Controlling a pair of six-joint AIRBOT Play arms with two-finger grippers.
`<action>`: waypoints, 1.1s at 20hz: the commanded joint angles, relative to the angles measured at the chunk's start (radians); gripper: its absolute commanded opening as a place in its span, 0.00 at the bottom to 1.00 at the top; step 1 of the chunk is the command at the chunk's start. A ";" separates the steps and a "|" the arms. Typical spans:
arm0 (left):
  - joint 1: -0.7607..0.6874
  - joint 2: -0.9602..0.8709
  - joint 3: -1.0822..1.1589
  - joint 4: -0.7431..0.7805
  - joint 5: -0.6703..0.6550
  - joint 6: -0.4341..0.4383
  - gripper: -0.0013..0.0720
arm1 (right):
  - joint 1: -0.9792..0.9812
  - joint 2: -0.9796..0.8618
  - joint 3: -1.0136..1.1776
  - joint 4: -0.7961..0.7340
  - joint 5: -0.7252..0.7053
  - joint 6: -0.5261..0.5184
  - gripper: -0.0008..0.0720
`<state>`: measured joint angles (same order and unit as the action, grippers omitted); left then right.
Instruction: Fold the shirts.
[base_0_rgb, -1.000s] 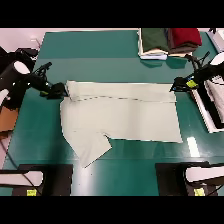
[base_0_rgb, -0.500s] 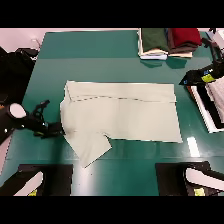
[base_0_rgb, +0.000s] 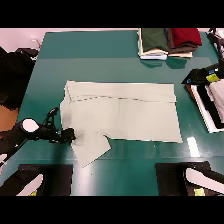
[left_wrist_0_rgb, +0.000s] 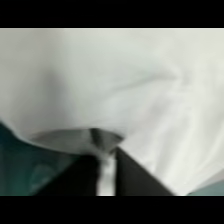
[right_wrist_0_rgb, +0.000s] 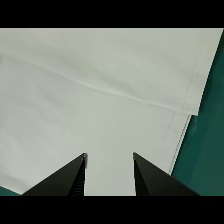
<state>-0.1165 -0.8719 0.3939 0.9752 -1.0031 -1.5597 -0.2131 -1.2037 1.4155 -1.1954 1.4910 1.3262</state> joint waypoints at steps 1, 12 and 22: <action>-0.029 0.005 0.039 -0.044 -0.038 -0.002 0.05 | -0.063 0.040 -0.124 -0.006 0.010 0.000 0.49; -0.029 0.004 0.154 -0.040 -0.079 0.048 0.05 | -0.451 0.089 -0.840 0.001 -0.045 -0.064 0.67; -0.029 0.051 0.197 0.035 -0.188 0.038 0.05 | -0.198 0.163 -0.782 0.002 -0.093 -0.067 0.04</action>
<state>-0.1455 -0.8536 0.5667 0.9581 -1.1328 -1.5124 -0.4583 -1.0981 0.5941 -1.1820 1.3846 1.2617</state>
